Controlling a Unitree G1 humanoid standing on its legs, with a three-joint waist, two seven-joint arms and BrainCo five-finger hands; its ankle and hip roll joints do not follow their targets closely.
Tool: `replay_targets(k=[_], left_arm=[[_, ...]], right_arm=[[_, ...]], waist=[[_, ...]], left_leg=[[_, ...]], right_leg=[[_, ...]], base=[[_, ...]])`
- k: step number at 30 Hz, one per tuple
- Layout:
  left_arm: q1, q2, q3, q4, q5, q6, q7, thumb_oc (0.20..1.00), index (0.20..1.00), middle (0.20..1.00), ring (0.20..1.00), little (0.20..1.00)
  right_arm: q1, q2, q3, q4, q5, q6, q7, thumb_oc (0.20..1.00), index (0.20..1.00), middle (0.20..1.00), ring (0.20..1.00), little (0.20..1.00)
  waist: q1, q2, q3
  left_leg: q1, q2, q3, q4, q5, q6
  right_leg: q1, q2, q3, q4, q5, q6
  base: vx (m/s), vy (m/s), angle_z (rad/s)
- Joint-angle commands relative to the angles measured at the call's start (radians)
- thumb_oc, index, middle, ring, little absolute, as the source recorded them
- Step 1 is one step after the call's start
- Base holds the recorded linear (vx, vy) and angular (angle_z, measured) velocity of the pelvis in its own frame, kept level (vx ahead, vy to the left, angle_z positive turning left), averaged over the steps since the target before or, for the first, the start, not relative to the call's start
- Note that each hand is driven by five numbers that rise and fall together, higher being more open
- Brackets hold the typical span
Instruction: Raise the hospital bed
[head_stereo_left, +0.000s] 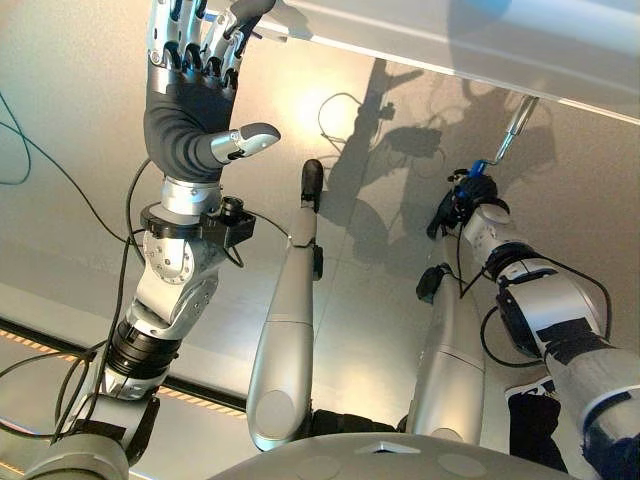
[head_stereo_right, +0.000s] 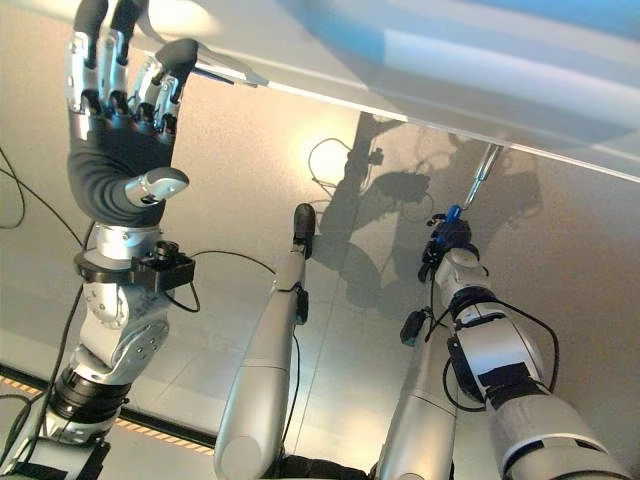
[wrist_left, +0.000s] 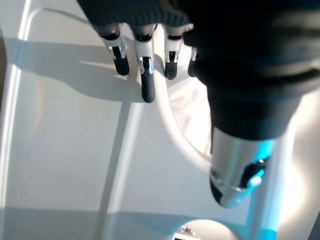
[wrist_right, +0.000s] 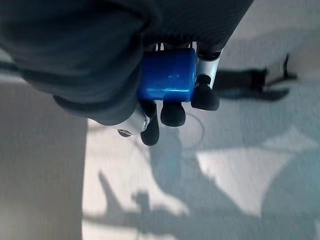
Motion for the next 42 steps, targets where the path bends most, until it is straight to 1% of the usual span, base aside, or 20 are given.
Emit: replay_targets(k=[1, 12, 14, 16, 17, 18, 19, 20, 21, 23, 27, 28, 31, 32, 33, 35, 37, 39, 40, 42], left_arm=[[0.007, 0.010, -0.027, -0.092, -0.001, -0.002, -0.059, 1.000, 1.000, 1.000, 1.000, 1.000], [0.037, 0.055, 0.003, -0.096, -0.006, 0.001, -0.085, 1.000, 1.000, 1.000, 1.000, 1.000], [0.052, 0.060, 0.017, -0.101, -0.004, 0.002, -0.086, 1.000, 1.000, 1.000, 1.000, 1.000], [0.061, 0.057, 0.033, -0.101, -0.002, -0.003, -0.087, 1.000, 1.000, 1.000, 1.000, 1.000], [0.075, 0.054, 0.055, -0.104, 0.009, -0.005, -0.083, 1.000, 1.000, 1.000, 1.000, 1.000], [0.078, 0.056, 0.054, -0.105, 0.010, -0.004, -0.082, 1.000, 1.000, 1.000, 1.000, 1.000], [0.086, 0.049, 0.071, -0.106, 0.018, -0.004, -0.079, 1.000, 1.000, 1.000, 1.000, 1.000], [0.086, 0.040, 0.073, -0.100, 0.020, -0.003, -0.081, 1.000, 1.000, 1.000, 1.000, 1.000], [0.096, 0.042, 0.082, -0.103, 0.019, -0.008, -0.077, 1.000, 1.000, 1.000, 1.000, 1.000], [0.143, 0.037, 0.144, -0.120, 0.027, -0.005, -0.071, 1.000, 1.000, 1.000, 1.000, 1.000], [0.184, 0.041, 0.195, -0.139, 0.031, 0.005, -0.066, 1.000, 1.000, 1.000, 1.000, 1.000], [0.211, 0.043, 0.226, -0.156, 0.030, 0.010, -0.070, 1.000, 1.000, 1.000, 1.000, 1.000], [0.226, 0.044, 0.242, -0.170, 0.029, 0.014, -0.075, 1.000, 1.000, 1.000, 1.000, 1.000], [0.242, 0.054, 0.256, -0.181, 0.027, 0.018, -0.083, 1.000, 1.000, 1.000, 1.000, 1.000], [0.243, 0.054, 0.256, -0.181, 0.027, 0.018, -0.083, 1.000, 1.000, 1.000, 1.000, 1.000], [0.267, 0.072, 0.275, -0.206, 0.022, 0.024, -0.098, 1.000, 1.000, 1.000, 1.000, 1.000], [0.281, 0.086, 0.269, -0.222, 0.019, 0.031, -0.111, 1.000, 1.000, 1.000, 1.000, 1.000], [0.280, 0.088, 0.261, -0.221, 0.013, 0.030, -0.117, 1.000, 1.000, 1.000, 1.000, 1.000], [0.281, 0.093, 0.238, -0.219, 0.004, 0.034, -0.127, 1.000, 1.000, 1.000, 1.000, 1.000], [0.276, 0.093, 0.226, -0.212, 0.002, 0.034, -0.130, 1.000, 1.000, 1.000, 1.000, 1.000]], right_arm=[[0.100, -0.130, -0.017, 0.031, 0.036, -0.023, -0.043, 0.200, 0.200, 0.200, 0.200, 0.200], [0.232, -0.263, -0.113, 0.085, 0.030, -0.029, -0.048, 0.200, 0.200, 0.200, 0.200, 0.200], [0.251, -0.272, -0.125, 0.055, 0.047, -0.047, -0.050, 0.200, 0.200, 0.200, 0.200, 0.200], [0.301, -0.255, -0.138, -0.036, 0.101, -0.096, -0.044, 0.200, 0.200, 0.200, 0.200, 0.200], [0.378, -0.225, -0.153, -0.145, 0.134, -0.145, -0.036, 0.200, 0.200, 0.200, 0.200, 0.200], [0.386, -0.221, -0.156, -0.153, 0.133, -0.145, -0.040, 0.200, 0.200, 0.200, 0.200, 0.200], [0.433, -0.204, -0.168, -0.223, 0.143, -0.168, -0.036, 0.200, 0.200, 0.200, 0.200, 0.200], [0.486, -0.165, -0.198, -0.210, 0.130, -0.185, -0.045, 0.200, 0.200, 0.200, 0.200, 0.200], [0.498, -0.173, -0.196, -0.338, 0.167, -0.207, -0.028, 0.200, 0.200, 0.200, 0.200, 0.200], [0.660, -0.132, -0.240, -0.633, 0.145, -0.265, -0.030, 0.200, 0.200, 0.200, 0.200, 0.200], [0.800, -0.082, -0.290, -0.968, 0.096, -0.321, -0.040, 0.200, 0.200, 0.200, 0.200, 0.200], [0.852, -0.074, -0.306, -1.131, 0.086, -0.334, -0.011, 0.200, 0.200, 0.200, 0.200, 0.200], [0.892, -0.071, -0.313, -1.226, 0.064, -0.334, -0.001, 0.200, 0.200, 0.200, 0.200, 0.200], [0.921, -0.074, -0.304, -1.347, 0.073, -0.340, 0.041, 0.200, 0.200, 0.200, 0.200, 0.200], [0.921, -0.074, -0.304, -1.348, 0.073, -0.340, 0.040, 0.200, 0.200, 0.200, 0.200, 0.200], [0.944, -0.086, -0.276, -1.495, 0.123, -0.337, 0.111, 0.200, 0.200, 0.200, 0.200, 0.200], [0.931, -0.107, -0.197, -1.606, 0.206, -0.316, 0.202, 0.200, 0.200, 0.200, 0.200, 0.200], [0.914, -0.110, -0.165, -1.608, 0.241, -0.305, 0.227, 0.200, 0.200, 0.200, 0.200, 0.200], [0.873, -0.127, -0.080, -1.632, 0.277, -0.275, 0.270, 0.200, 0.200, 0.200, 0.200, 0.200], [0.844, -0.135, -0.031, -1.633, 0.280, -0.254, 0.285, 0.200, 0.200, 0.200, 0.200, 0.200]], waist=[[-0.066, 0.072, -0.018], [-0.106, 0.040, -0.018], [-0.117, 0.030, -0.018], [-0.137, 0.011, -0.018], [-0.160, -0.016, -0.018], [-0.160, -0.018, -0.018], [-0.176, -0.035, -0.018], [-0.180, -0.038, -0.018], [-0.187, -0.050, -0.018], [-0.215, -0.082, -0.018], [-0.234, -0.106, -0.018], [-0.239, -0.116, -0.018], [-0.243, -0.123, -0.018], [-0.245, -0.129, -0.018], [-0.245, -0.129, -0.018], [-0.243, -0.140, -0.018], [-0.232, -0.143, -0.018], [-0.226, -0.141, -0.018], [-0.212, -0.136, -0.018], [-0.205, -0.134, -0.018]], left_leg=[[0.002, -0.001, 0.001, 0.044, -0.060, 0.027], [0.035, 0.045, 0.004, 0.025, -0.042, 0.016], [0.049, 0.053, 0.007, 0.020, -0.039, 0.012], [0.062, 0.061, 0.011, 0.017, -0.037, 0.007], [0.072, 0.066, 0.017, 0.011, -0.035, 0.005], [0.075, 0.066, 0.018, 0.010, -0.035, 0.005], [0.078, 0.069, 0.018, 0.009, -0.034, 0.003], [0.084, 0.066, 0.017, 0.007, -0.035, 0.004], [0.086, 0.068, 0.017, 0.008, -0.034, 0.003], [0.096, 0.072, 0.022, -0.005, -0.029, 0.001], [0.122, 0.066, 0.024, -0.026, -0.021, -0.001], [0.129, 0.063, 0.025, -0.032, -0.019, -0.004], [0.138, 0.063, 0.025, -0.039, -0.016, -0.007], [0.148, 0.061, 0.023, -0.045, -0.015, -0.008], [0.148, 0.061, 0.023, -0.045, -0.014, -0.008], [0.163, 0.057, 0.018, -0.052, -0.013, -0.007], [0.177, 0.052, 0.013, -0.053, -0.011, -0.005], [0.182, 0.050, 0.012, -0.053, -0.011, -0.005], [0.189, 0.046, 0.006, -0.048, -0.012, -0.004], [0.192, 0.044, 0.002, -0.043, -0.014, -0.002]], right_leg=[[0.017, 0.043, -0.010, 0.070, -0.104, 0.018], [-0.017, 0.074, -0.008, 0.134, -0.134, 0.010], [-0.013, 0.079, -0.007, 0.136, -0.137, 0.009], [-0.008, 0.085, -0.004, 0.138, -0.137, 0.007], [0.000, 0.091, -0.003, 0.134, -0.136, 0.006], [0.002, 0.090, -0.002, 0.134, -0.136, 0.006], [0.008, 0.094, -0.001, 0.130, -0.134, 0.006], [0.015, 0.092, -0.002, 0.129, -0.135, 0.006], [0.020, 0.094, -0.002, 0.124, -0.132, 0.005], [0.033, 0.099, -0.001, 0.107, -0.125, 0.005], [0.063, 0.093, -0.004, 0.086, -0.113, 0.008], [0.079, 0.090, -0.008, 0.070, -0.106, 0.010], [0.096, 0.087, -0.012, 0.058, -0.102, 0.011], [0.112, 0.083, -0.016, 0.047, -0.096, 0.014], [0.113, 0.083, -0.016, 0.046, -0.096, 0.014], [0.138, 0.081, -0.023, 0.036, -0.091, 0.017], [0.170, 0.074, -0.033, 0.024, -0.087, 0.020], [0.183, 0.071, -0.037, 0.020, -0.086, 0.021], [0.206, 0.063, -0.045, 0.014, -0.084, 0.023], [0.218, 0.060, -0.050, 0.011, -0.083, 0.023]], base=[[-0.01, -0.099, -0.05], [-0.01, -0.084, -0.03], [-0.01, -0.040, 0.03], [-0.01, -0.043, 0.00], [-0.01, -0.037, -0.02], [-0.01, -0.047, -0.02], [-0.01, -0.041, -0.06], [-0.02, -0.057, -0.07], [0.00, -0.045, -0.10], [-0.02, -0.038, -0.07], [-0.01, 0.000, -0.05], [0.00, 0.000, 0.00], [0.00, 0.000, 0.00], [0.00, 0.000, 0.00], [0.00, 0.000, 0.00], [0.00, 0.019, 0.00], [0.00, 0.018, 0.01], [0.00, 0.000, 0.00], [0.00, 0.000, 0.00], [0.01, 0.023, 0.05]])
